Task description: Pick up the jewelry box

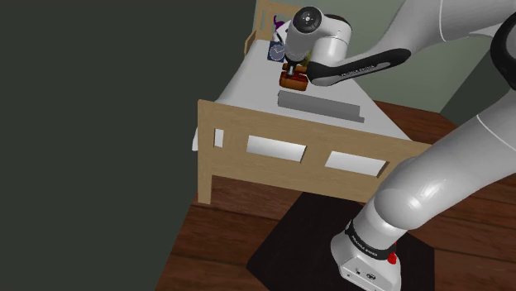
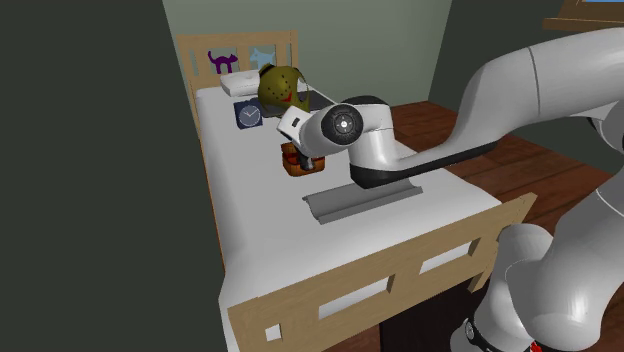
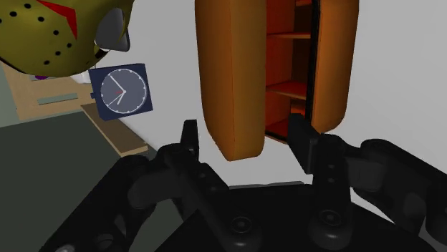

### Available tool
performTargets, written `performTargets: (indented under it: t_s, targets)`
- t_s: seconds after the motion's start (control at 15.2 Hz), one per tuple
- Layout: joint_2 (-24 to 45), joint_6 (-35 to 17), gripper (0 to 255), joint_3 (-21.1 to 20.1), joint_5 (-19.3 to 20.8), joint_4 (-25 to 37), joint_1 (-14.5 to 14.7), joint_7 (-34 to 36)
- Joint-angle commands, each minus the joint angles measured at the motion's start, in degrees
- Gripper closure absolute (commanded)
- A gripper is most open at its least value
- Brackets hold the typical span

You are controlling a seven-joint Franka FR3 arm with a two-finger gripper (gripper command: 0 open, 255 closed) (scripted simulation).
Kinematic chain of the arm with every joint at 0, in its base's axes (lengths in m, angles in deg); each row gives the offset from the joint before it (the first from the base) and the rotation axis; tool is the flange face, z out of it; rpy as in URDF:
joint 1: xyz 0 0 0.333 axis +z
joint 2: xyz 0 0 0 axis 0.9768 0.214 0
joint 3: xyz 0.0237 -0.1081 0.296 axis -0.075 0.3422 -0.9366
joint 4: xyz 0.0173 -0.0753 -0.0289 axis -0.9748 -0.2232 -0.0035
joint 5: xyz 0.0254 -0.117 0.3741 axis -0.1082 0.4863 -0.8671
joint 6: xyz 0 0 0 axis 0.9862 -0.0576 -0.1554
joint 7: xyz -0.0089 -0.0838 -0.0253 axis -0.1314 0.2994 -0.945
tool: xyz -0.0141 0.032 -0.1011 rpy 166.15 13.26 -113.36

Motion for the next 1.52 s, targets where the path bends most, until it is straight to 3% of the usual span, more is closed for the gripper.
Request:
performTargets:
  t_s: [0.0,0.53,1.45]
  targets:
    - [0.07,-0.12,255,0.03,0.14,-0.04,-0.05,0.14]
    - [-0.03,-0.09,255,0.00,0.19,-0.18,-0.04,0.22]
    - [-2.74,5.24,255,0.22,-8.53,6.05,1.90,-10.95]
